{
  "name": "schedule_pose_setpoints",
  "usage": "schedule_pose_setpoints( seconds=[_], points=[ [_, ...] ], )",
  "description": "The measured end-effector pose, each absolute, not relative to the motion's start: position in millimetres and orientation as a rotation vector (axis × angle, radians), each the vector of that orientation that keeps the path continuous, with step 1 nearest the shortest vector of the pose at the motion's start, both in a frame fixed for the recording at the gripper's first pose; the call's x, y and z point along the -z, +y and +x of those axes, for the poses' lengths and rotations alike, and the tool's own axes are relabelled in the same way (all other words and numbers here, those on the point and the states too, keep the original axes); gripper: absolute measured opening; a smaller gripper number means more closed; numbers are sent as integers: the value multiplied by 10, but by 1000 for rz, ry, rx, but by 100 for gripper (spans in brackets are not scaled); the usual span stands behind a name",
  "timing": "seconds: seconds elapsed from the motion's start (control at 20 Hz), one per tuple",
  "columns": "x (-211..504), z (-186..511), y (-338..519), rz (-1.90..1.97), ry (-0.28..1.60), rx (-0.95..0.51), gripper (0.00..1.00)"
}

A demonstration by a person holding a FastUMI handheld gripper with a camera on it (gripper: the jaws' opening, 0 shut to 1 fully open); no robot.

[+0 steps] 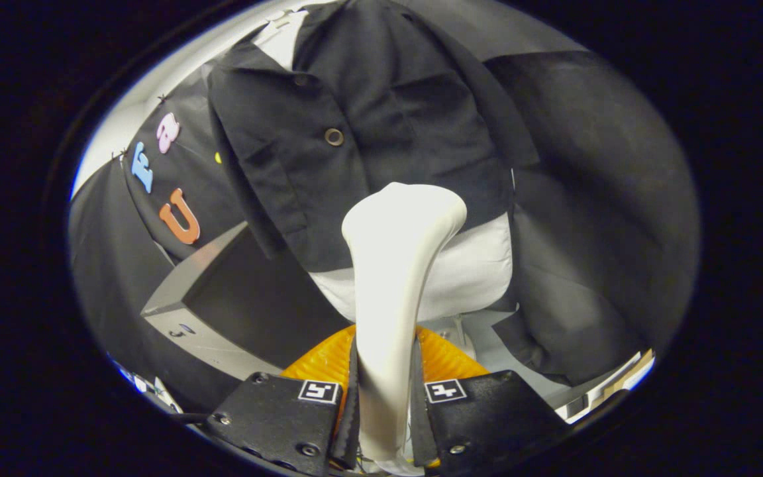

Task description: Iron the clothes twice with a garment steamer, once on the left side and once on the right side.

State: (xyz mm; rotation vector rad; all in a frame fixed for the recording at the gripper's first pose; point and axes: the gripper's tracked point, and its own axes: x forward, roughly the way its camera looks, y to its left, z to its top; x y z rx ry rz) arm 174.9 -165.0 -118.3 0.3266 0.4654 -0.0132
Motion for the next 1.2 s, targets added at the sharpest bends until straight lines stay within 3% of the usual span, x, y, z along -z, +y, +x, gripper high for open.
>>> schedule_pose_setpoints(
  seconds=[0.6, 0.9, 1.2],
  points=[
    [247, 283, -180, 271, 199, 10, 34],
    [10, -237, 239, 220, 165, -41, 34],
    [233, -421, 322, 128, 220, -138, 34]
  ],
)
